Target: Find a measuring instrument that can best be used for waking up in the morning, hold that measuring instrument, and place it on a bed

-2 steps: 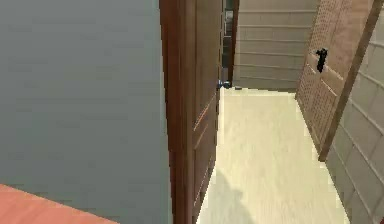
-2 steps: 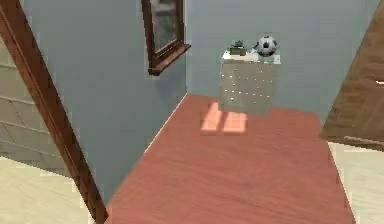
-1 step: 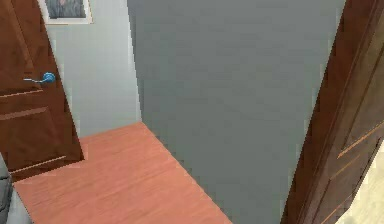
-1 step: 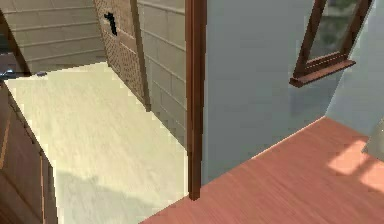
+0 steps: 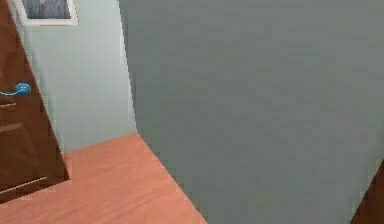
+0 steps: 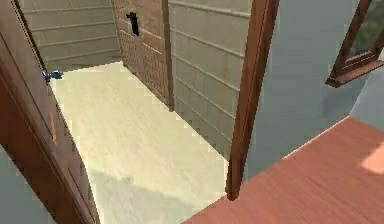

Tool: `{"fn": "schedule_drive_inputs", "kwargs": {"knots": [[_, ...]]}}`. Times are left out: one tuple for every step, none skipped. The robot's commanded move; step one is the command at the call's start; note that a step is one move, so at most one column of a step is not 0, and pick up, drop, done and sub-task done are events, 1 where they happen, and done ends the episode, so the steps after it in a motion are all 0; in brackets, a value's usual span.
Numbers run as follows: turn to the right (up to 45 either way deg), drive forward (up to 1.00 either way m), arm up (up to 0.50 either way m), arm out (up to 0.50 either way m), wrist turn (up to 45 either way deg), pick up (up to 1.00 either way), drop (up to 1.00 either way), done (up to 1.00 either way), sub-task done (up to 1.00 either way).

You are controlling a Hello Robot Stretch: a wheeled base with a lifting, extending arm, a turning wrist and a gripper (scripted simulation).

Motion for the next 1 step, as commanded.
{"fn": "schedule_drive_inputs", "kwargs": {"knots": [[-33.0,0.0,0.0,0.0,0.0,0.0,0.0,0.0,0.0]]}}
